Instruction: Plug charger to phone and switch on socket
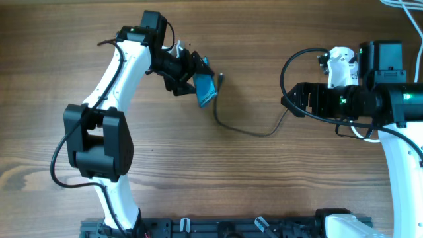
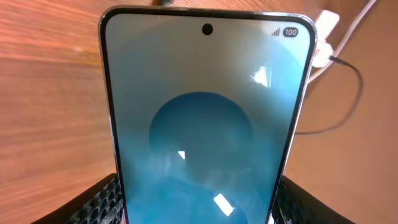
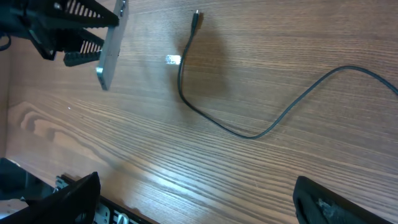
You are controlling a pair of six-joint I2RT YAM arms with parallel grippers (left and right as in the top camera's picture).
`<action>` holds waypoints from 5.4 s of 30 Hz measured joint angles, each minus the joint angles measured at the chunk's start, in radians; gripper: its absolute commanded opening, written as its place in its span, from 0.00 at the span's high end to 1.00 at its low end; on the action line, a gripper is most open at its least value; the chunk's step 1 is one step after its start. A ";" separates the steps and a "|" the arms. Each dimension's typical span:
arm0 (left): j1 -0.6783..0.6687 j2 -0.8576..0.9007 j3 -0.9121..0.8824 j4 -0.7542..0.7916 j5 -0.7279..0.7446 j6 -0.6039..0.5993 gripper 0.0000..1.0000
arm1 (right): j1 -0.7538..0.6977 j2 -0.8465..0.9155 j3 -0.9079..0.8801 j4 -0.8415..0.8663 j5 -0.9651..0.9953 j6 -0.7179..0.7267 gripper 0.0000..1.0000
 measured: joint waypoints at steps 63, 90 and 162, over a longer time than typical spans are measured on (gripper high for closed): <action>0.000 0.000 0.001 -0.228 0.203 -0.566 0.96 | 0.000 0.000 0.000 0.016 0.000 0.163 0.00; -0.008 0.000 0.001 -0.221 0.033 -0.575 0.96 | 0.417 0.091 -0.015 0.352 0.068 0.571 0.14; -0.024 -0.251 0.013 0.159 0.377 -0.066 0.00 | 0.277 -0.249 -0.092 0.580 0.413 0.901 0.96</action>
